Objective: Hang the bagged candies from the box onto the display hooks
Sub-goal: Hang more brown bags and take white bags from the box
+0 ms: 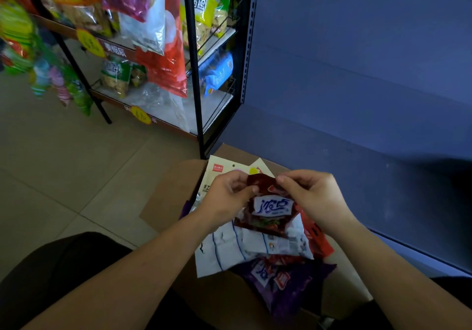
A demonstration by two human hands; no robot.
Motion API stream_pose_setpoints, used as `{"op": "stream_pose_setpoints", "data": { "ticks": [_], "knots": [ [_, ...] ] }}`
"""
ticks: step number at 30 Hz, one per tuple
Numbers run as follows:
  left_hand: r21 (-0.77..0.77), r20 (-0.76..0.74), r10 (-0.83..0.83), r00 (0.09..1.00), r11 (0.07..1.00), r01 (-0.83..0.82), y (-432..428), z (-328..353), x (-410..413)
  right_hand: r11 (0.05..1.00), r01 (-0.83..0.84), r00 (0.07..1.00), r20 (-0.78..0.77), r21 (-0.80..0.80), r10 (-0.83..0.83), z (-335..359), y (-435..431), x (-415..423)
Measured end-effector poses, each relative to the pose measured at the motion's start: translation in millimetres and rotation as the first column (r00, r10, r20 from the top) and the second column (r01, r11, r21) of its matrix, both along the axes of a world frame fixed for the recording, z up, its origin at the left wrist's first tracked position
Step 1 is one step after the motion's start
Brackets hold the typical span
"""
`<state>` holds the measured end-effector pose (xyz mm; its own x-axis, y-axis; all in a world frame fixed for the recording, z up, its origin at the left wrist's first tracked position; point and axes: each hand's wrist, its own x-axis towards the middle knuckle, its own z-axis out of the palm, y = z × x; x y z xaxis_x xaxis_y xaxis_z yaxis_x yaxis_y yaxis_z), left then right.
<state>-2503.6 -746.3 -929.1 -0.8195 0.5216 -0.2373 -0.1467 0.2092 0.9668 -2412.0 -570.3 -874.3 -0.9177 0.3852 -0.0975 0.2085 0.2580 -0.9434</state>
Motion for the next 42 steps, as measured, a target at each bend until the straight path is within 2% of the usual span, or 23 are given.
{"op": "stream_pose_setpoints", "data": {
  "ticks": [3, 5, 6, 7, 8, 9, 10, 11, 12, 15, 18, 22, 28, 30, 35, 42],
  "knots": [
    [0.045, 0.039, -0.05, 0.998, 0.998, 0.048, -3.1, 3.1, -1.2, 0.987, -0.098, 0.995, 0.038, 0.125, 0.094, 1.5, 1.0, 0.9],
    [0.029, 0.036, -0.071, 0.997, 0.997, 0.07, -1.1, 3.7, 0.4, 0.976, -0.043, 0.999, -0.005, 0.215, 0.045, -1.0, 1.3, 2.6],
    [-0.036, -0.002, -0.078, 0.997, 0.996, 0.078, 0.8, 0.4, 1.1, 0.977, 0.036, 0.999, -0.042, 0.211, -0.028, -0.5, 3.6, 2.6],
    [-0.164, -0.068, -0.1, 0.993, 0.983, 0.088, 2.3, -5.3, 0.6, 0.974, 0.122, 0.992, -0.068, 0.193, -0.111, 0.7, 8.4, 2.6],
    [-0.337, -0.139, -0.153, 0.978, 0.936, 0.099, 2.6, -12.9, -0.9, 0.965, 0.198, 0.979, -0.084, 0.173, -0.186, 3.1, 14.9, 2.3],
    [-0.517, -0.171, -0.224, 0.959, 0.849, 0.106, 1.7, -18.6, -1.1, 0.953, 0.256, 0.966, -0.092, 0.162, -0.243, 6.0, 22.6, 2.4],
    [-0.635, -0.154, -0.276, 0.949, 0.763, 0.119, -0.4, -23.5, 0.2, 0.944, 0.292, 0.955, -0.093, 0.156, -0.28, 8.8, 29.2, 2.5],
    [-0.675, -0.097, -0.29, 0.952, 0.722, 0.151, -2.6, -29.1, 2.0, 0.938, 0.309, 0.95, -0.089, 0.16, -0.298, 10.1, 34.2, 3.4],
    [-0.65, -0.019, -0.266, 0.964, 0.735, 0.19, -3.7, -32.9, 4.6, 0.934, 0.312, 0.95, -0.084, 0.175, -0.302, 9.4, 36.4, 5.0],
    [-0.437, 0.188, -0.157, 0.97, 0.87, 0.226, 1.3, -33.2, 16.7, 0.927, 0.28, 0.959, -0.039, 0.248, -0.279, -3.5, 34.9, 11.3],
    [-0.339, 0.175, -0.061, 0.983, 0.933, 0.119, 12.0, -24.4, 22.3, 0.943, 0.255, 0.963, 0.031, 0.215, -0.268, -19.5, 31.7, 14.0],
    [-0.124, 0.213, -0.036, 0.976, 0.99, 0.063, 21.5, 7.8, 27.6, 0.948, 0.315, 0.945, 0.111, -0.048, -0.309, -15.5, 29.1, 13.6],
    [0.026, 0.13, -0.07, 0.989, 0.997, 0.068, 9.1, 76.4, 21.2, 0.879, 0.311, 0.949, 0.07, -0.362, -0.307, 44.2, 25.6, 11.1],
    [0.04, 0.084, -0.038, 0.996, 0.999, 0.035, 6.0, 102.7, 15.3, 0.905, 0.266, 0.962, 0.033, -0.333, -0.27, 70.5, 27.2, 6.2],
    [0.073, -0.139, 0.051, 0.989, 0.996, -0.042, 6.1, 176.7, -5.3, 0.981, 0.128, 0.985, -0.098, -0.147, -0.143, 157.7, 17.8, -24.4],
    [0.157, -0.412, 0.129, 0.902, 0.985, -0.07, 15.6, 294.8, -54.4, 0.99, 0.066, 0.959, -0.283, 0.126, -0.028, 287.0, 10.1, -86.6]
  ]
}}
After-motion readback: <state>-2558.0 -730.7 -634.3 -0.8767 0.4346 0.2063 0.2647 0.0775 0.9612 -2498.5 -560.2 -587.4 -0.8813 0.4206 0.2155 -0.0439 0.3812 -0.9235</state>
